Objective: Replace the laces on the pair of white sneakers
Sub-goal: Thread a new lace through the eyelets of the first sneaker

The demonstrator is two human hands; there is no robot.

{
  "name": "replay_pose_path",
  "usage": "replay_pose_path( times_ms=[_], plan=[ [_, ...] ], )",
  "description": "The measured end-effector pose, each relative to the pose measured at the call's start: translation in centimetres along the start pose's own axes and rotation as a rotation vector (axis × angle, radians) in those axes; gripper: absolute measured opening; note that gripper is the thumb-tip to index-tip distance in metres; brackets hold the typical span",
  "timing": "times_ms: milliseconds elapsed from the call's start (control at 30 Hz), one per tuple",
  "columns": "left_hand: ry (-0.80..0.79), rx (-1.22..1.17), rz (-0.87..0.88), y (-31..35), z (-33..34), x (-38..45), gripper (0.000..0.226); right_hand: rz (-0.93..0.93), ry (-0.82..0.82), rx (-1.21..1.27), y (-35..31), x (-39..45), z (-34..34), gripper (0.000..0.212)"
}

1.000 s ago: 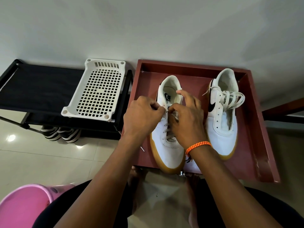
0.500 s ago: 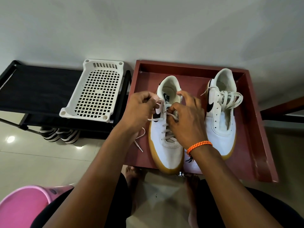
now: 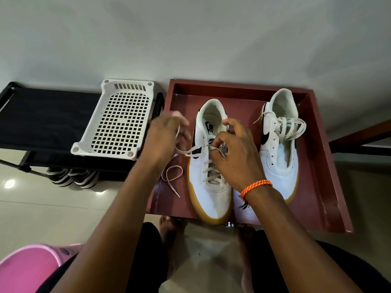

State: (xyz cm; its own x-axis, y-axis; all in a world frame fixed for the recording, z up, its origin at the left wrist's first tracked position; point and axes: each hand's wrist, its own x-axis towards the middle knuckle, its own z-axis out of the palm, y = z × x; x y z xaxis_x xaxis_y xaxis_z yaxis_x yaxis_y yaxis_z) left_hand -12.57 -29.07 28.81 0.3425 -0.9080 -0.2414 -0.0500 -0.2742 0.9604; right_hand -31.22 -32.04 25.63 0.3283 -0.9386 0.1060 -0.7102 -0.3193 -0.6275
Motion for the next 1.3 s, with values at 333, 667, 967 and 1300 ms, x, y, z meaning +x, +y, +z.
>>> replay_pose_path(
  times_ms=[333, 667, 967, 1300],
  plan=[
    [-0.091, 0.570, 0.296, -2.7, 1.4, 0.5, 0.029, -0.009, -0.025, -0.036, 0.3, 0.1, 0.0, 0.007],
    [-0.238, -0.543, 0.021, 0.8, 0.6, -0.8, 0.028, 0.007, -0.038, -0.048, 0.3, 0.2, -0.3, 0.011],
    [-0.097, -0.777, -0.165, 1.3, -0.7, -0.5, 0.027, 0.008, -0.039, -0.038, 0.3, 0.2, -0.2, 0.008],
    [-0.132, 0.750, 0.186, -2.3, 2.0, -0.7, 0.035, -0.013, -0.024, -0.038, 0.6, 0.2, 0.1, 0.011]
  ],
)
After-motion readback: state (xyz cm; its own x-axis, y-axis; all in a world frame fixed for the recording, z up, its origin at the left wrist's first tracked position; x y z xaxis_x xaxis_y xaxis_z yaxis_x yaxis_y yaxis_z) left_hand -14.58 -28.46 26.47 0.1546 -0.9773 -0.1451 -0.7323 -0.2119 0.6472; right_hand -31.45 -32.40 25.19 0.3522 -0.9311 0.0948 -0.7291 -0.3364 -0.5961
